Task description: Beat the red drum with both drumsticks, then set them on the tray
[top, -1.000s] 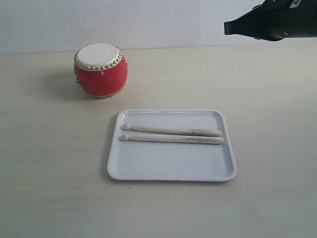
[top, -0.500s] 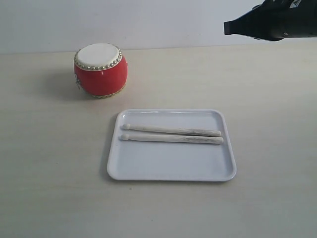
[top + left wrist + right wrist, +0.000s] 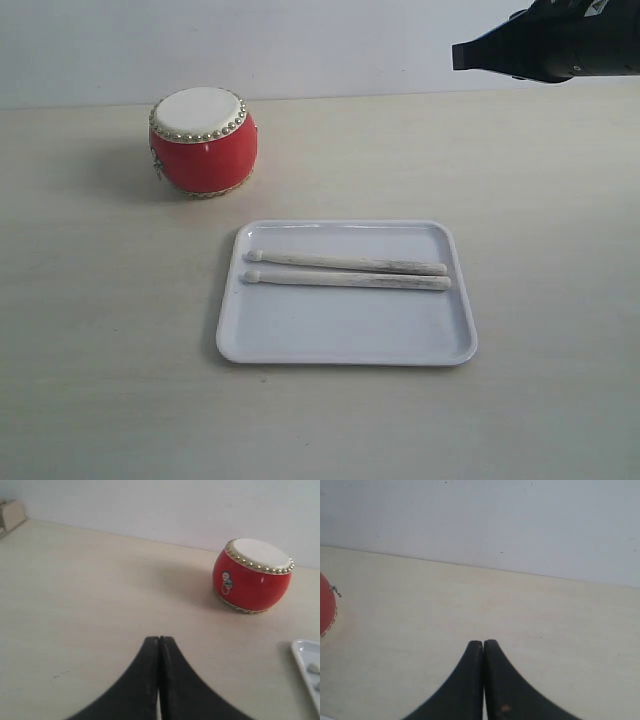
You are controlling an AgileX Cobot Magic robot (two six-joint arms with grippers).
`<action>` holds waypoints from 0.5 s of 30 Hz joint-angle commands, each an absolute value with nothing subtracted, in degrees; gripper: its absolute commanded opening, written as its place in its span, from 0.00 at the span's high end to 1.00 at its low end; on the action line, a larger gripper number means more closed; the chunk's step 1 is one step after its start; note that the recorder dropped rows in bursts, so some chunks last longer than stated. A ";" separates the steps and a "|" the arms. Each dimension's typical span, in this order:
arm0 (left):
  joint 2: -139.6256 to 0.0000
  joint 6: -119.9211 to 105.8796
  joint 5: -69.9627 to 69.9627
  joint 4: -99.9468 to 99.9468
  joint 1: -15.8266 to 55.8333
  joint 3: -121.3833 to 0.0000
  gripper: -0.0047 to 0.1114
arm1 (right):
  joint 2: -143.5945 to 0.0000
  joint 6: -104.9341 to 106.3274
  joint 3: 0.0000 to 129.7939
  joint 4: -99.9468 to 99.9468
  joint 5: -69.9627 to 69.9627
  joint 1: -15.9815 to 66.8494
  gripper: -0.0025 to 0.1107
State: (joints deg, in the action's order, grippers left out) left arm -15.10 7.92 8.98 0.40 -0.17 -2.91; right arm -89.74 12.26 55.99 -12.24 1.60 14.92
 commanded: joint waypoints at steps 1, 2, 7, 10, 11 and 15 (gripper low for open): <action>-10.36 8.78 7.79 -3.14 -1.32 -0.15 0.96 | -89.73 12.26 56.45 -12.28 1.24 14.57 0.98; -9.41 8.78 7.79 -3.52 -1.32 0.00 0.96 | -89.73 12.26 56.45 -12.28 1.24 14.57 0.98; -4.15 8.78 11.16 -3.92 -1.32 0.00 0.96 | -89.73 12.26 56.45 -12.28 1.24 14.57 0.98; -1.92 8.78 13.87 -3.92 -1.32 0.00 0.96 | -89.73 12.26 56.45 -12.28 1.24 14.57 0.98; -1.24 8.78 14.94 -3.92 -1.32 0.00 0.96 | -89.73 12.26 56.45 -12.28 1.24 14.57 0.98; 0.00 8.78 20.08 -3.92 -1.32 0.00 0.96 | -89.73 12.26 56.45 -12.28 1.24 14.57 0.98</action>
State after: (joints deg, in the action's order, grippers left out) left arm -0.63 8.37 16.69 -3.64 -1.07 -0.20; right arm -89.74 12.26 55.99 -12.24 1.60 14.92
